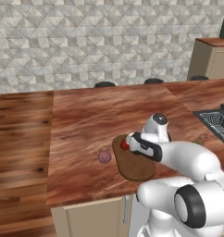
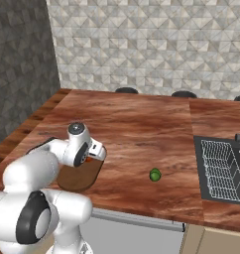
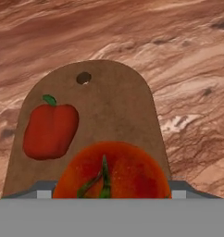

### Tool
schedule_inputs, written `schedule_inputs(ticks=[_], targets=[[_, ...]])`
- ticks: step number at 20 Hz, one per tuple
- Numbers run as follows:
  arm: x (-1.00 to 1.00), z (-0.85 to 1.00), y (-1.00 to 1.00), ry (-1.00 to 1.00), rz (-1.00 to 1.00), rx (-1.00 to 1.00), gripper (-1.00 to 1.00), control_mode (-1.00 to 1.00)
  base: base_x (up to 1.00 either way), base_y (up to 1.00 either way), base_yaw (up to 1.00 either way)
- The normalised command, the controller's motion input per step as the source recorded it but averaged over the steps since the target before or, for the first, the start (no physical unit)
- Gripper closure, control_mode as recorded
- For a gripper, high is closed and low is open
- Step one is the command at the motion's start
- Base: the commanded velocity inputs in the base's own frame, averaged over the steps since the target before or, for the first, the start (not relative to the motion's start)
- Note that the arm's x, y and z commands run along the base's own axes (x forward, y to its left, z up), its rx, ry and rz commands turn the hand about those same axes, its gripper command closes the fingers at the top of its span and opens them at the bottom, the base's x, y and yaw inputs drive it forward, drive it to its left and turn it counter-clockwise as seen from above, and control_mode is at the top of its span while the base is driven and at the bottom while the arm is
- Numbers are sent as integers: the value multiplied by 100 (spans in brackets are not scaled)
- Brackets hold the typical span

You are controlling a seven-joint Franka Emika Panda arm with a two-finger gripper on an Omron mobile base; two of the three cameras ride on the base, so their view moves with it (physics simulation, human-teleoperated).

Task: Place the avocado, onion, tomato, and bell pepper on the cutting board.

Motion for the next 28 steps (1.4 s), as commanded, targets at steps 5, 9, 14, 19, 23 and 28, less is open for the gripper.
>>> schedule_inputs(ticks=[5,9,14,19,23,28], targets=[[28,-19,0,0,-2,0,100,-100,0,0,0],[22,-20,0,0,-1,0,100,-100,0,0,0],[12,-25,0,0,0,0,100,-100,0,0,0],[8,-26,0,0,0,0,100,-100,0,0,0],[8,-22,0,0,0,0,100,-100,0,0,0],[3,-29,0,0,0,0,100,-100,0,0,0]])
